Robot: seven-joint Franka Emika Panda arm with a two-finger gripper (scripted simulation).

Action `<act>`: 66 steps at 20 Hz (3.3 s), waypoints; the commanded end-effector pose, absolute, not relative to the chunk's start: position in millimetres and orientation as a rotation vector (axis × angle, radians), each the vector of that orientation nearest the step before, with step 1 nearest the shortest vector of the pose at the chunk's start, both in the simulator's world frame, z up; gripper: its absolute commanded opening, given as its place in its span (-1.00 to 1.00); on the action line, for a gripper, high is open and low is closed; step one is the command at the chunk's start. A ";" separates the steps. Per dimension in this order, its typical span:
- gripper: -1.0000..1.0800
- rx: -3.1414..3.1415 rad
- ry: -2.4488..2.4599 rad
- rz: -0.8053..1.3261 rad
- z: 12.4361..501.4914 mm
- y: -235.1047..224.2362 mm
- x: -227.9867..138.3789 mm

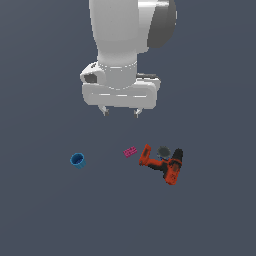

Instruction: Pick up a designated object from a clutter of objects.

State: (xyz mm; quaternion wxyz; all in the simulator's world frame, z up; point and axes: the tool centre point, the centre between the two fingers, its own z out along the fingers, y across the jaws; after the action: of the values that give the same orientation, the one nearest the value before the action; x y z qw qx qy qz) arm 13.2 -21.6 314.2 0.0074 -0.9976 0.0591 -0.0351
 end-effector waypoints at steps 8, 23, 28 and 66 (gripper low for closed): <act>0.92 -3.084 0.454 -0.085 264.4 -14.0 18.6; 0.92 -2.949 1.015 -0.035 161.0 1.0 13.2; 0.92 -2.886 1.197 -0.021 127.7 5.2 6.4; 0.92 -2.727 1.560 0.000 13.0 12.2 -15.1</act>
State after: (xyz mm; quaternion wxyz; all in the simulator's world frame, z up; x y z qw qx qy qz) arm -12.6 9.8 20.0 0.0018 -0.8670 0.4982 -0.0035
